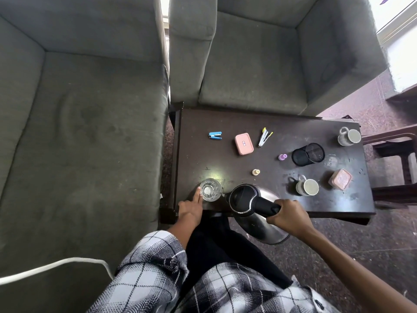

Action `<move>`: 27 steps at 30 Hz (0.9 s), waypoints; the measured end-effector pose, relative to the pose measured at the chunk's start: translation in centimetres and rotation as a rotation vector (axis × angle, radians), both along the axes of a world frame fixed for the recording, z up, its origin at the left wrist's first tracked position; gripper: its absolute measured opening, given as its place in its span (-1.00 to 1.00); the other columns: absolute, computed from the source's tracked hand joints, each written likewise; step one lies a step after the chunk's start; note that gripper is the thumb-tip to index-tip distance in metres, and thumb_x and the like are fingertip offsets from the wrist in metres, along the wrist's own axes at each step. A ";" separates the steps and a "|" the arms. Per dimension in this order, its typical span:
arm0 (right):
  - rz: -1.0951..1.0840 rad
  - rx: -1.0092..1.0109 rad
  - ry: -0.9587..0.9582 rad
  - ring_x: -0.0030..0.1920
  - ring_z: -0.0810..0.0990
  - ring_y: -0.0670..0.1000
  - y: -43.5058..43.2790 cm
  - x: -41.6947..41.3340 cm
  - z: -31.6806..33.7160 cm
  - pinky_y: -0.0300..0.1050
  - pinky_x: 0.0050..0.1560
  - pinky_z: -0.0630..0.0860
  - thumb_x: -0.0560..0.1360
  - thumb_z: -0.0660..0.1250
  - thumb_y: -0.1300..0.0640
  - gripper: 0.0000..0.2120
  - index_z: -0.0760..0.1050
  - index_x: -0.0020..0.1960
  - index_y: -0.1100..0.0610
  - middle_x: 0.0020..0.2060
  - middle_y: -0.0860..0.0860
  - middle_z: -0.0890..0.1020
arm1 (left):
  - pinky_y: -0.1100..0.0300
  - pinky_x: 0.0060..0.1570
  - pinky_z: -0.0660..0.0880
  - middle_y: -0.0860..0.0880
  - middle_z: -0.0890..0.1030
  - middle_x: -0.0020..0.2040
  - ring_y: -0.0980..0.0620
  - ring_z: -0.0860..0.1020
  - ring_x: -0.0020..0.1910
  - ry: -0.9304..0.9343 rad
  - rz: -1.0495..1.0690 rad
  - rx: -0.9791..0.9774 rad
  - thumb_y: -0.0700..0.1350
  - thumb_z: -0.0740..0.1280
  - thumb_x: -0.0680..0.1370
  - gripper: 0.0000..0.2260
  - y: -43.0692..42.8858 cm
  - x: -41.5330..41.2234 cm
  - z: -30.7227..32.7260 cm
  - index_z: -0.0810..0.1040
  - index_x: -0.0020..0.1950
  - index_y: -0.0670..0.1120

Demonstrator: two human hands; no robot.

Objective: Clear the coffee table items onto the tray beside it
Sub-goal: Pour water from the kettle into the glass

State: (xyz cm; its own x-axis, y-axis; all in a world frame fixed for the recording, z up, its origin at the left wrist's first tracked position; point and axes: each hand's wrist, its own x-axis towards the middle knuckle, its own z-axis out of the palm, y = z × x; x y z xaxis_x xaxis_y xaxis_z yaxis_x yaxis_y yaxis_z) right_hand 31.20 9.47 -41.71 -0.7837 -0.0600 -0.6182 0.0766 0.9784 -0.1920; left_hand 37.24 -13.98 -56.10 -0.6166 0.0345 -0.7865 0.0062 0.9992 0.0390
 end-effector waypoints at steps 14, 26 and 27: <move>0.005 -0.006 0.001 -0.32 0.51 0.12 -0.2 0.0 0.1 -0.18 -0.43 0.29 0.20 0.42 0.10 -0.80 0.38 -0.41 0.06 -0.51 -0.03 0.44 | 0.03 0.15 0.43 0.00 -0.34 0.53 -0.11 0.49 0.20 -0.012 0.044 -0.004 -0.24 0.27 0.52 -0.25 0.2 0.0 -0.1 -0.14 0.54 -0.07; -0.012 -0.006 -0.013 -0.33 0.47 0.10 -0.3 0.1 0.4 -0.21 -0.44 0.27 0.20 0.43 0.11 -0.73 0.32 -0.45 0.04 -0.53 -0.07 0.40 | 0.01 0.16 0.43 -0.04 -0.28 0.54 -0.12 0.49 0.19 0.019 0.022 0.009 -0.28 0.20 0.54 -0.34 0.3 0.0 -0.1 -0.09 0.54 -0.10; -0.013 -0.005 -0.013 -0.33 0.47 0.10 -0.3 0.1 0.5 -0.21 -0.44 0.27 0.21 0.43 0.11 -0.74 0.32 -0.45 0.04 -0.53 -0.07 0.40 | 0.02 0.15 0.44 -0.04 -0.28 0.54 -0.12 0.50 0.19 0.027 0.019 0.006 -0.28 0.19 0.54 -0.34 0.3 0.0 0.0 -0.08 0.54 -0.10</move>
State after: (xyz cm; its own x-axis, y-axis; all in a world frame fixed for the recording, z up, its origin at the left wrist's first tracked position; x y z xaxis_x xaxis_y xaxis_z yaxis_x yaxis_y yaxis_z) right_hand 31.33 9.15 -41.23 -0.7763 -0.0528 -0.6282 0.0922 0.9763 -0.1960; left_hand 37.25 -13.68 -56.14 -0.6378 0.0273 -0.7697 -0.0114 0.9989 0.0449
